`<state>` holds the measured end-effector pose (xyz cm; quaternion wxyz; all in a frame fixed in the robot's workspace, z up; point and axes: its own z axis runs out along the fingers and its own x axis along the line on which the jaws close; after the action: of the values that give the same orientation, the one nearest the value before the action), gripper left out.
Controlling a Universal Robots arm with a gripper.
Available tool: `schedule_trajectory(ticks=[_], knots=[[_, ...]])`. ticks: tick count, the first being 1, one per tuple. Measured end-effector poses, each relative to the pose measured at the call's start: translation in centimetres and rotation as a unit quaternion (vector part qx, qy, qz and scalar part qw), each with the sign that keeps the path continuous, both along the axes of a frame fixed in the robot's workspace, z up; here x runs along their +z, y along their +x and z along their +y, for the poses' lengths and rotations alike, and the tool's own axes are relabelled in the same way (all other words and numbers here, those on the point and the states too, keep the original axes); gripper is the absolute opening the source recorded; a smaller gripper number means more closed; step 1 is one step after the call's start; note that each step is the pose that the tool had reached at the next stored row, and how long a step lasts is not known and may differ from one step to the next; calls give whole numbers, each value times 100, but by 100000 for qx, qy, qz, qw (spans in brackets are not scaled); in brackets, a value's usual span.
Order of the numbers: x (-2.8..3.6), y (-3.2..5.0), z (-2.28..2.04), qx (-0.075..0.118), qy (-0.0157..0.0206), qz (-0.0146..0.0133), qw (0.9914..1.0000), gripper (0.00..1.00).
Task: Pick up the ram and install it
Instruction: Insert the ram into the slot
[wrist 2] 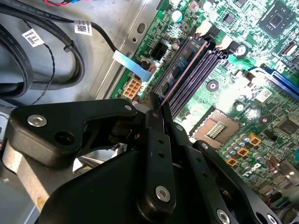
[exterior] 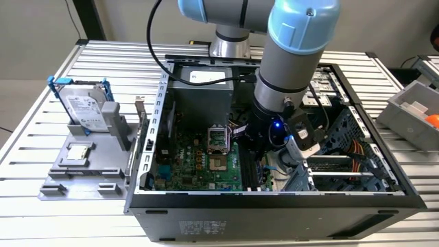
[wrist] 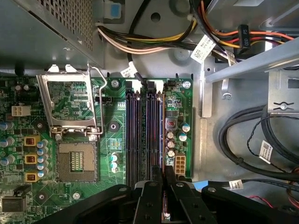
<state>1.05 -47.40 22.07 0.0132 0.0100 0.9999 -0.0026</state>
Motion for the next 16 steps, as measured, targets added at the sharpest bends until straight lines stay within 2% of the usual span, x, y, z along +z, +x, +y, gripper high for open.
schedule_trajectory(ticks=[12,16], knots=[[-43,-5,0,8,-7,1,100000,0],[-47,-5,15,4,-34,2,100000,0]])
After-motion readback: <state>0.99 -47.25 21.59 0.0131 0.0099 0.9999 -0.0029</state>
